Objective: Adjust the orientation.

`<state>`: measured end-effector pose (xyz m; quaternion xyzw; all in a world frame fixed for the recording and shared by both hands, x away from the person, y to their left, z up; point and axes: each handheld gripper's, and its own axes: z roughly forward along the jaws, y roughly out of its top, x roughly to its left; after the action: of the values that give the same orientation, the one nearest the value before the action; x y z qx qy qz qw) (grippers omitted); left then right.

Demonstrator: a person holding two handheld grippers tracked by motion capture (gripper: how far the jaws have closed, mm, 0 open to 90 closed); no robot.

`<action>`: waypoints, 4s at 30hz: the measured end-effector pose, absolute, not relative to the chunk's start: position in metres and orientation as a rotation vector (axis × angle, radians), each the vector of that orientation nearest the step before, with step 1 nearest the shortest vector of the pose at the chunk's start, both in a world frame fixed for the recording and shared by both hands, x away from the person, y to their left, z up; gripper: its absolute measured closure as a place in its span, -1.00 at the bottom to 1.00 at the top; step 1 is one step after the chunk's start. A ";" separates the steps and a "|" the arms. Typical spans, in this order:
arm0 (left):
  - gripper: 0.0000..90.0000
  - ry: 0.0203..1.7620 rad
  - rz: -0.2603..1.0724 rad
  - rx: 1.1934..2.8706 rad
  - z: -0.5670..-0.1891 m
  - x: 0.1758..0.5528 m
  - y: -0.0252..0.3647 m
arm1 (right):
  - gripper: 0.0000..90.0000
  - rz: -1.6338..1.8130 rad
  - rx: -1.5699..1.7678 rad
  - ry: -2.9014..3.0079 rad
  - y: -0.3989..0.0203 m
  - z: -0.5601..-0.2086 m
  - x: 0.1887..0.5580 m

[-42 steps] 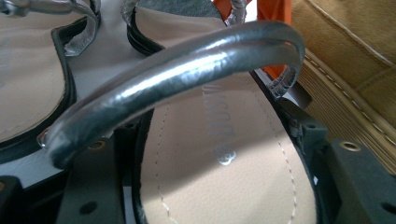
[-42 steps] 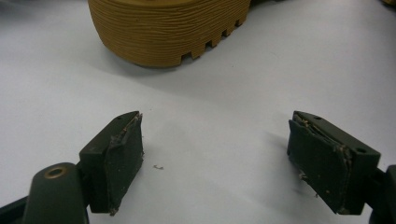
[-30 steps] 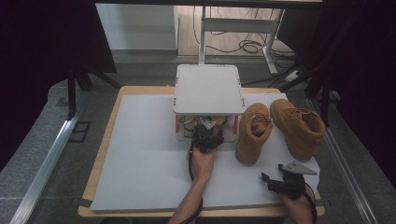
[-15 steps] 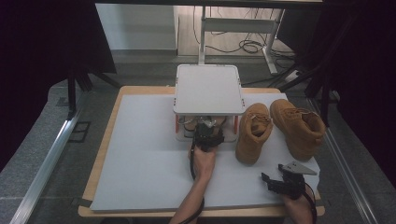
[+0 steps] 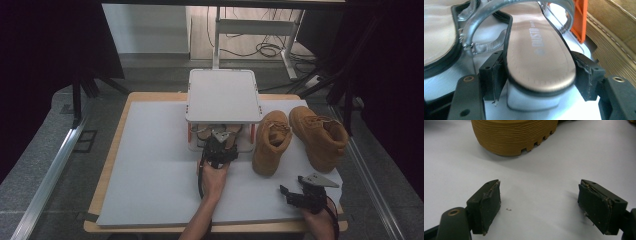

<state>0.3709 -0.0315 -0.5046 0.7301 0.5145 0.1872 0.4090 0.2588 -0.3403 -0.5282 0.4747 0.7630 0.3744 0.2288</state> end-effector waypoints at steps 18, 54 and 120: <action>-0.05 1.212 0.473 1.827 -0.497 0.339 -0.009 | -0.59 1.028 1.307 2.100 -0.340 -0.528 0.259; 0.98 1.107 0.470 1.919 -0.503 0.347 -0.020 | -0.59 1.027 1.307 2.099 -0.340 -0.528 0.259; 0.93 1.161 0.453 1.891 -0.503 0.381 -0.019 | -0.59 1.028 1.307 2.100 -0.340 -0.528 0.259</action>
<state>0.3812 -0.0195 -0.5030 0.7559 0.4643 0.1813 0.4246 0.2587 -0.3401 -0.5282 0.4751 0.7629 0.3736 0.2295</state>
